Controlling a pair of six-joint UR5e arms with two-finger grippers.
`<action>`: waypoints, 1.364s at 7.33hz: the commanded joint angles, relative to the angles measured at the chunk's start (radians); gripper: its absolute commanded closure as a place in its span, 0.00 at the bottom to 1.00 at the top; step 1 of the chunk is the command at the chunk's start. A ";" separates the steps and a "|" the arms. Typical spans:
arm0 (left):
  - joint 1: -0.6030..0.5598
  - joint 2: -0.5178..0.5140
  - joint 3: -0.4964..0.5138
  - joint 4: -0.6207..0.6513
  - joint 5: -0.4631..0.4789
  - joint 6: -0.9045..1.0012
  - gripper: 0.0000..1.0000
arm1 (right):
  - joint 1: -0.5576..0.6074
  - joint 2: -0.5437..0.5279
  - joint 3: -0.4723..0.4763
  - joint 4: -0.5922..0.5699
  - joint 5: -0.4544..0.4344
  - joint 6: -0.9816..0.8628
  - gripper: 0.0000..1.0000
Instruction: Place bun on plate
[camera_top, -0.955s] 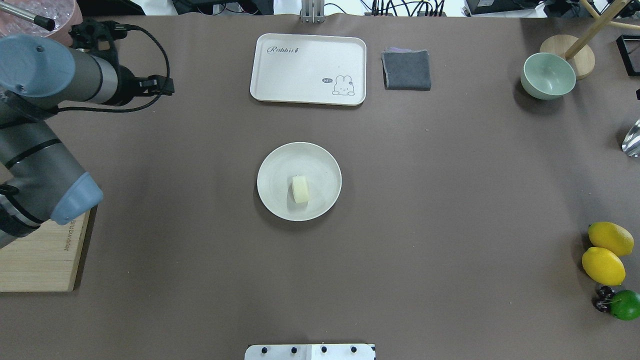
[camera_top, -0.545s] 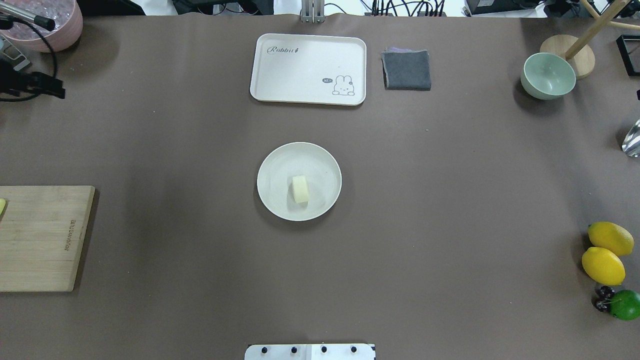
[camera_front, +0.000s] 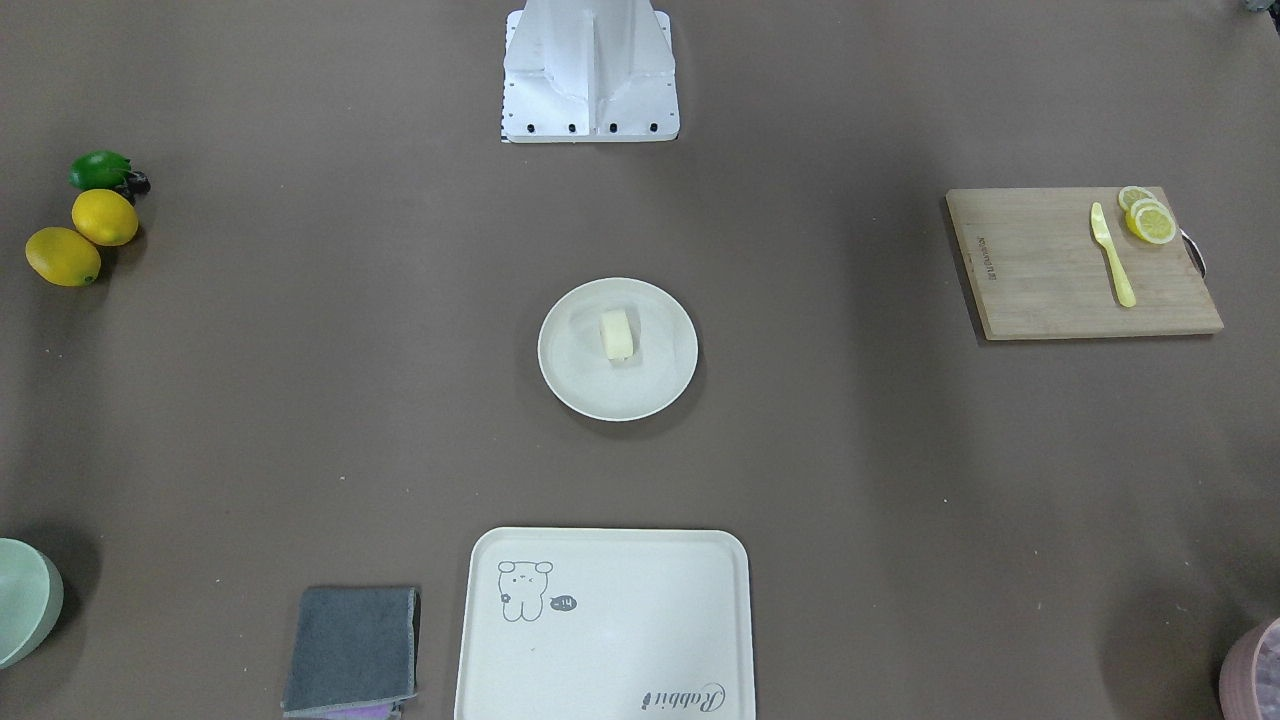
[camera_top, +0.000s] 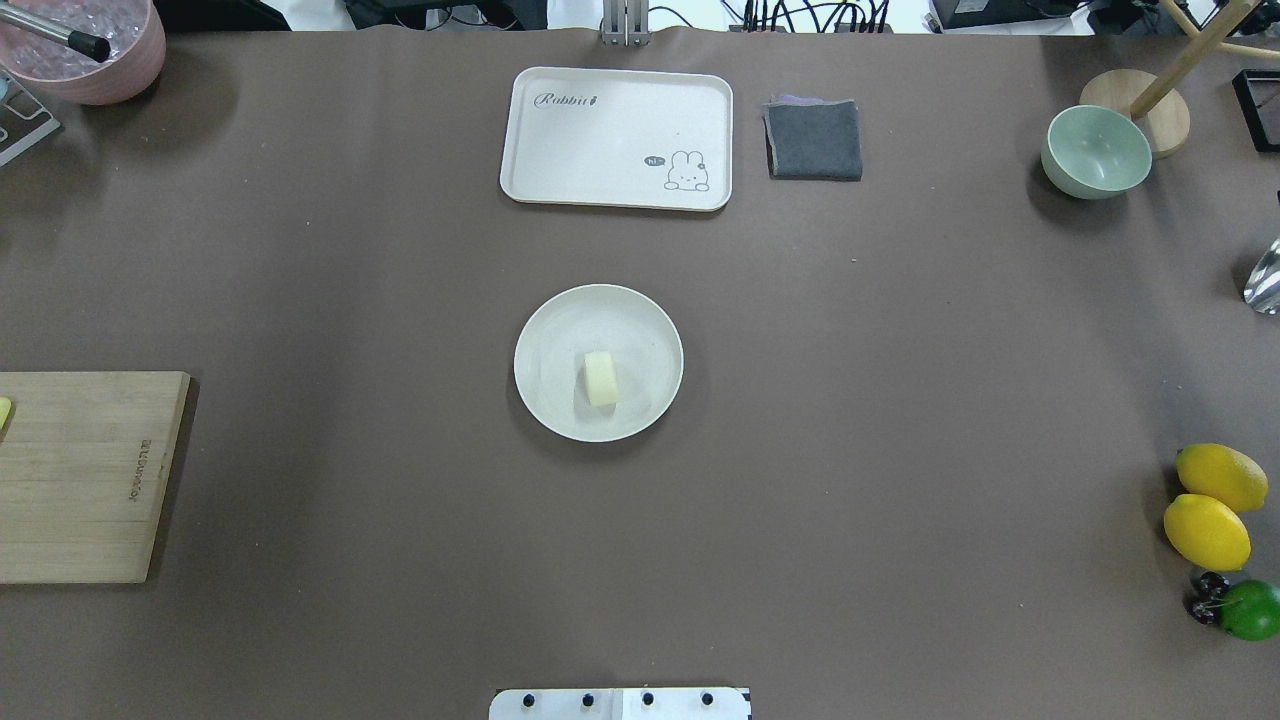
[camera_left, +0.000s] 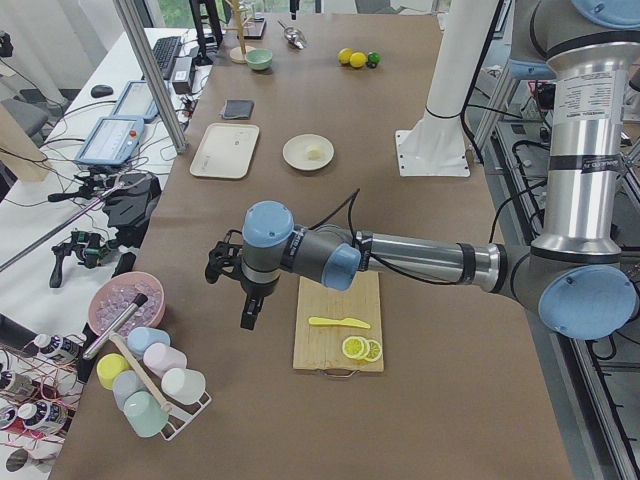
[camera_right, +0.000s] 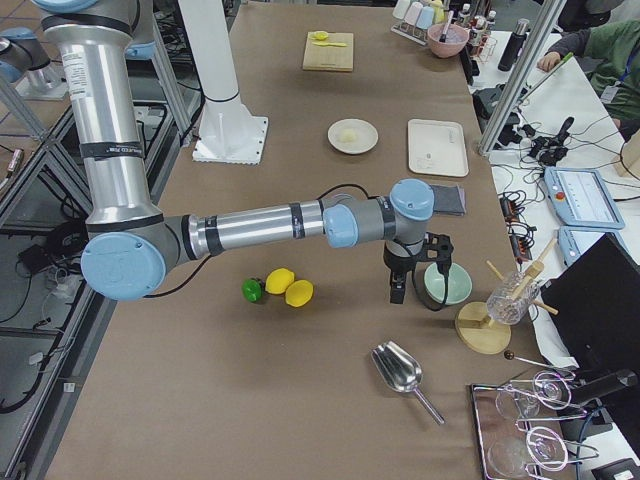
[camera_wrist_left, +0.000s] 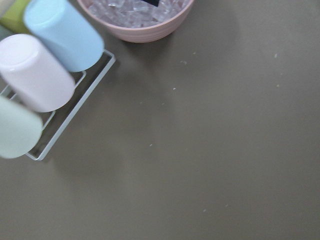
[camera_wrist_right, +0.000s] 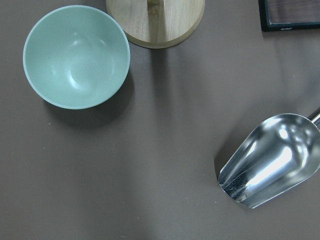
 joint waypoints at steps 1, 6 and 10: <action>-0.045 0.065 0.001 0.038 -0.028 0.130 0.02 | 0.009 -0.032 -0.007 0.000 0.007 -0.060 0.00; -0.040 0.076 0.004 0.041 -0.030 0.118 0.02 | 0.167 -0.121 -0.019 -0.009 0.110 -0.229 0.00; -0.040 0.079 0.017 0.032 -0.030 0.121 0.02 | 0.167 -0.118 -0.019 -0.009 0.110 -0.220 0.00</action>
